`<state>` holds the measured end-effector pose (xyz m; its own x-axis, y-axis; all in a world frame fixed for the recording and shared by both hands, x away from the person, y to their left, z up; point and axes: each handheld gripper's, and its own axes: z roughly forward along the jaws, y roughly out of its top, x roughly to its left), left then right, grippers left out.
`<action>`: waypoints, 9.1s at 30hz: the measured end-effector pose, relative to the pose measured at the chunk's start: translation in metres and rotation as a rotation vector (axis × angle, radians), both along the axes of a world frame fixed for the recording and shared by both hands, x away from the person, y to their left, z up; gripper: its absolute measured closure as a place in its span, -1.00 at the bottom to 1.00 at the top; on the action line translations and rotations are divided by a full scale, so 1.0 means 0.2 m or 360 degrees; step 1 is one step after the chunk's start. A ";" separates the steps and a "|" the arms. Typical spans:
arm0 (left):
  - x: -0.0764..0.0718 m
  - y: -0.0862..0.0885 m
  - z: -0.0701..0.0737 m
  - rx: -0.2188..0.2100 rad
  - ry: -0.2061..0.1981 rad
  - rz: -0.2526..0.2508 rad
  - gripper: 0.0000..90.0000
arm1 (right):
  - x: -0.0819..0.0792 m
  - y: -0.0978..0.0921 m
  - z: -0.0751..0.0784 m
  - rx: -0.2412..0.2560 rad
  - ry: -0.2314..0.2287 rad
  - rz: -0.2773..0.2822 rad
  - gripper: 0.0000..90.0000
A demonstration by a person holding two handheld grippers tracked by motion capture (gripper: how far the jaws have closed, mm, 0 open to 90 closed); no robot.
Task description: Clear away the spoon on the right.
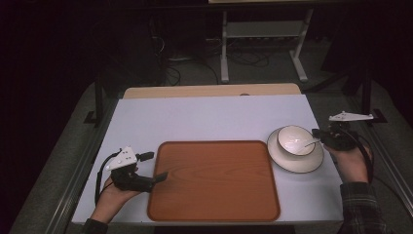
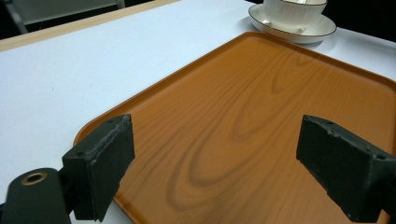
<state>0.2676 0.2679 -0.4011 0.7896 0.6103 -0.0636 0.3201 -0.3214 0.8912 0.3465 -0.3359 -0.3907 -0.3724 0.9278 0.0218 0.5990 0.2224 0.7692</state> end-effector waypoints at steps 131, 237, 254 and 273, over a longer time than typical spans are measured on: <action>-0.01 0.03 0.02 -0.0020 -0.0034 -0.0002 -0.76 | -0.14 0.07 0.25 0.0332 -0.0289 0.0133 0.86; -0.01 0.03 0.02 -0.0029 -0.0041 -0.0005 -0.75 | -0.06 1.07 0.09 0.0058 0.0150 0.1087 0.86; -0.01 0.03 0.02 -0.0028 -0.0040 -0.0007 -0.75 | -0.03 1.21 -0.14 -0.0089 0.0304 0.1242 0.83; -0.01 0.02 0.01 -0.0018 -0.0031 -0.0011 -0.75 | -0.05 1.26 -0.20 -0.0183 0.0315 0.1324 0.59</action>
<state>0.2658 0.2728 -0.3988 0.7950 0.6042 -0.0549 0.3006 -0.3136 0.9007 0.3362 -0.0830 -0.4303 -0.9312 0.3555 0.0806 0.3274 0.7185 0.6137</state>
